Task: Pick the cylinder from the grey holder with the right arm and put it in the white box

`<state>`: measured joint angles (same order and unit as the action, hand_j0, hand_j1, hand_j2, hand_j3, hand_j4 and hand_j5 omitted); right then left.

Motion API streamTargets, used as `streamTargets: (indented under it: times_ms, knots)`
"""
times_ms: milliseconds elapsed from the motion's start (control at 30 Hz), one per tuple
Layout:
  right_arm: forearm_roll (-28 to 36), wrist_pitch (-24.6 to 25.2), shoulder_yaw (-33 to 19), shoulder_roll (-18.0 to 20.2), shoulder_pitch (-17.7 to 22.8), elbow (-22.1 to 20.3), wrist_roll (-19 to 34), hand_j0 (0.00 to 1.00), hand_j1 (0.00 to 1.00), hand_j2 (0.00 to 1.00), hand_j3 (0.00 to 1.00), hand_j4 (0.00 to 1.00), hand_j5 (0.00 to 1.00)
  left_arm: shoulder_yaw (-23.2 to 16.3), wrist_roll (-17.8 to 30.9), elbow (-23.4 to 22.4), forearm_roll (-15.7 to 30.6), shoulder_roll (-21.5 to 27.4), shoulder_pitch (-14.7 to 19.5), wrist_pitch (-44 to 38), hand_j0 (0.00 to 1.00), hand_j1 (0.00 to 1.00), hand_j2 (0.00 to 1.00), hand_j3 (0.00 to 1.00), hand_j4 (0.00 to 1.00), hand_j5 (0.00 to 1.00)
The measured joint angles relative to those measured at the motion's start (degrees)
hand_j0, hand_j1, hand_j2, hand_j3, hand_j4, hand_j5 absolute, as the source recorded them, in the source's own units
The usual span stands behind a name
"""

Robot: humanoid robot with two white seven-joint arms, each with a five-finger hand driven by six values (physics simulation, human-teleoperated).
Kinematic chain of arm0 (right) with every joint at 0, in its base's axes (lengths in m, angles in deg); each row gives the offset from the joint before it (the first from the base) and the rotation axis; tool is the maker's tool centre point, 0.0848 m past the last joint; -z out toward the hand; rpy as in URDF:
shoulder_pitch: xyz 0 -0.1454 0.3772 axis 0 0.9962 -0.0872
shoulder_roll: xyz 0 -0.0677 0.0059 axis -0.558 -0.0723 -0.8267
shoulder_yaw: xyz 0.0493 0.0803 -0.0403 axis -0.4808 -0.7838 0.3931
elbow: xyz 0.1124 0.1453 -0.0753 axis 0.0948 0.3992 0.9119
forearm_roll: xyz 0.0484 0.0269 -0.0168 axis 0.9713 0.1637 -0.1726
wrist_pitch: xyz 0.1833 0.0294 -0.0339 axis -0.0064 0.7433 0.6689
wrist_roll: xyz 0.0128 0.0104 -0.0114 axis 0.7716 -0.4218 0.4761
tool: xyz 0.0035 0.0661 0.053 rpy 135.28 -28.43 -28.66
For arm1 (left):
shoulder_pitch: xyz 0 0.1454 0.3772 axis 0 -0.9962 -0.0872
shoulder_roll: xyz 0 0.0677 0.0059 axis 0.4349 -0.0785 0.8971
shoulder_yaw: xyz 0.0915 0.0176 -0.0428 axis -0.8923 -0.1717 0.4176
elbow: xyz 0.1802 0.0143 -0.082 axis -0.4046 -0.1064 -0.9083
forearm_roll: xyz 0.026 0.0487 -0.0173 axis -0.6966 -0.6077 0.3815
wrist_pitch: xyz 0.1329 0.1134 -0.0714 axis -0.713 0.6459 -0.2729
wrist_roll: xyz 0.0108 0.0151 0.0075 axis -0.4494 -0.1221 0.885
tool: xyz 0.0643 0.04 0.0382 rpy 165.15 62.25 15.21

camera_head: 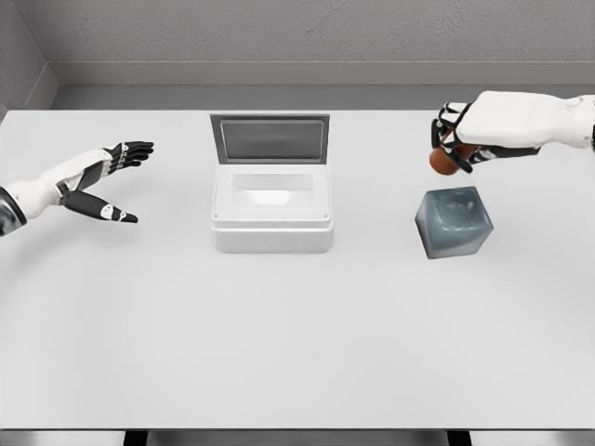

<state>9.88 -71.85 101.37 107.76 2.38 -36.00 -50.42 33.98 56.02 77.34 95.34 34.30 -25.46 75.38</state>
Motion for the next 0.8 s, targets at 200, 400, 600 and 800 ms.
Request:
streamTargets:
  times_ms: [200, 400, 600, 800]
  knots:
    - [-0.24, -0.02, 1.35, -8.13, -3.34, 0.57, -0.03, 0.13, 0.13, 0.13, 0.13, 0.13, 0.13, 0.05, 0.00, -0.04, -0.03, 0.10, 0.00, 0.36, 1.00, 1.00, 1.00, 1.00, 1.00, 1.00]
    - [-0.40, -0.09, 4.43, -15.05, -5.01, 1.13, -0.16, 0.15, 0.15, 0.15, 0.15, 0.15, 0.15, 0.13, 0.00, -0.17, -0.04, 0.20, 0.09, 0.34, 1.00, 1.00, 1.00, 1.00, 1.00, 1.00]
    - [-0.75, -0.08, 6.25, -18.42, -6.24, 2.84, -0.27, 0.20, 0.20, 0.20, 0.20, 0.20, 0.20, 0.19, 0.00, -0.80, -0.04, 0.18, 0.18, 0.33, 1.00, 1.00, 1.00, 1.00, 1.00, 1.00]
    - [-1.57, -0.09, 8.13, -20.34, -7.03, 6.63, -0.29, 0.20, 0.20, 0.20, 0.20, 0.20, 0.20, 0.23, 0.00, -0.94, -0.11, 0.06, 0.18, 0.32, 1.00, 1.00, 1.00, 1.00, 1.00, 1.00]
